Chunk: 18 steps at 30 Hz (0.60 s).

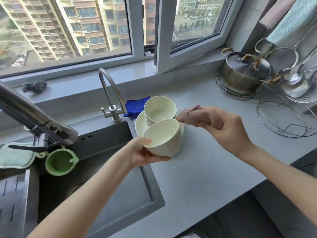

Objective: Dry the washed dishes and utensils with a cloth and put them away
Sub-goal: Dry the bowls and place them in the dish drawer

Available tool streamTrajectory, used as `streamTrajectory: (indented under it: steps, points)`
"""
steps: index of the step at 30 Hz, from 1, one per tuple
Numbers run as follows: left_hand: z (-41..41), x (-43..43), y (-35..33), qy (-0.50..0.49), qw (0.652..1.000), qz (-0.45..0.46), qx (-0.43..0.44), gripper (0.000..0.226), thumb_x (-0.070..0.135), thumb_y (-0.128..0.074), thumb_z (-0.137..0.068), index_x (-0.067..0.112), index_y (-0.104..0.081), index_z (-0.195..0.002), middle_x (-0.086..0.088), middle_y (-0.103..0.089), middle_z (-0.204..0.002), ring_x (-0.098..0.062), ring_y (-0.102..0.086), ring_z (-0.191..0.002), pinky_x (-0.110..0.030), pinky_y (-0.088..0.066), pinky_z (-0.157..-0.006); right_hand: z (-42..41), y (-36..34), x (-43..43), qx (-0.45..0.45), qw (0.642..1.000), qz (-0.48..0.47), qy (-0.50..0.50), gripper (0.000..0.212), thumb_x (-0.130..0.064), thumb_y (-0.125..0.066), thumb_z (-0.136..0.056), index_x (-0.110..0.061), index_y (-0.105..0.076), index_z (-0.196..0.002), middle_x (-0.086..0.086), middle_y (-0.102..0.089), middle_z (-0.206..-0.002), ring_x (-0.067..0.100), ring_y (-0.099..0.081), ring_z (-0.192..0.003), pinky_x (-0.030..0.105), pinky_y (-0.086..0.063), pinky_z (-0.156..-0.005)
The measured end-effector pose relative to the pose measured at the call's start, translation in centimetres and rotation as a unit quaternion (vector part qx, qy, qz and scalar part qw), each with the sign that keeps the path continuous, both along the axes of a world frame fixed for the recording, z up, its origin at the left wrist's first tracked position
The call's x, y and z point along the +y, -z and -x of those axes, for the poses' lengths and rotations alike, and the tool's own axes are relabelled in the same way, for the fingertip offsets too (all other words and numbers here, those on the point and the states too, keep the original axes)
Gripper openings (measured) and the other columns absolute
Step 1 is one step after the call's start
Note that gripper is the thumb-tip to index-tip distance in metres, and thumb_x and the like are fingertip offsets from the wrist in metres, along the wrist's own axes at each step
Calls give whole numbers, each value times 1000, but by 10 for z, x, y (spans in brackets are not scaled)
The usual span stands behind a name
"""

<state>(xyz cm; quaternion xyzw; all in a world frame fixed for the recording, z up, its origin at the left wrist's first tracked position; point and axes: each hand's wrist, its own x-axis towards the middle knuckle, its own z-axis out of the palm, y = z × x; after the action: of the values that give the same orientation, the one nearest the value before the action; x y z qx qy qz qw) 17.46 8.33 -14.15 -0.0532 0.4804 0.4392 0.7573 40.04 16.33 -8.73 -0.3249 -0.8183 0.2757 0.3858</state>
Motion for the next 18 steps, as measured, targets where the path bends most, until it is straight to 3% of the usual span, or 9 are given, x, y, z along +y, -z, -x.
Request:
streamTrajectory:
  steps: [3, 5, 7, 9, 12, 16, 18]
  points:
    - [-8, 1, -4, -33, 997, 36, -56, 36, -10, -25, -93, 4, -51, -113, -31, -49, -115, -58, -33, -126, -55, -51, -44, 10, 14, -11, 74, 984, 78, 139, 28, -18, -72, -80, -27, -64, -105, -28, -68, -95, -8, -61, -91, 18, -47, -83]
    - [-15, 4, -10, -15, 998, 36, -51, 36, -10, -26, -92, 1, -55, -110, -31, -55, -105, -57, -43, -118, -49, -53, -42, 29, 21, -30, 60, 987, 109, 106, 47, -41, -64, -81, -33, -54, -127, -16, -59, -128, -2, -53, -120, 17, -41, -97]
    - [-18, 6, -12, 15, 998, 29, -54, 33, -10, -29, -92, -4, -59, -106, -29, -64, -94, -51, -62, -90, -43, -55, -42, 47, 31, -48, 4, 995, 99, 13, 69, -63, -51, -84, -45, -24, -145, -5, -20, -159, 6, -18, -145, 27, -23, -116]
    - [-17, 7, -13, 47, 996, 32, -72, 32, -6, -30, -94, -6, -61, -105, -28, -67, -91, -46, -67, -73, -39, -56, -42, 54, 31, -51, -29, 997, 67, -33, 70, -76, -30, -85, -49, -10, -147, -6, 0, -162, 9, 0, -148, 44, -11, -120]
    - [-10, 6, -16, 118, 991, 39, -53, 30, 1, -34, -97, -3, -61, -108, -26, -67, -96, -45, -68, -74, -34, -54, -40, 47, 11, -38, -12, 995, 73, -73, 51, -65, -22, -94, -46, -36, -139, -10, -18, -159, 11, -8, -148, 56, -10, -118]
    - [-7, 1, -33, 214, 976, 40, -5, 30, 6, -38, -98, -5, -65, -97, -26, -70, -86, -40, -70, -69, -29, -54, -39, 33, -11, -20, -87, 976, -90, -177, 40, -37, -57, -89, -27, -60, -127, 1, -47, -144, 22, -32, -141, 56, -18, -115]
    - [-6, 1, -40, 247, 968, 27, 13, 35, 7, -37, -98, -5, -69, -90, -27, -69, -86, -37, -71, -68, -27, -53, -39, 32, -26, -11, -129, 956, -142, -222, 43, -36, -64, -83, -27, -62, -126, 3, -55, -131, 23, -47, -126, 46, -26, -113]
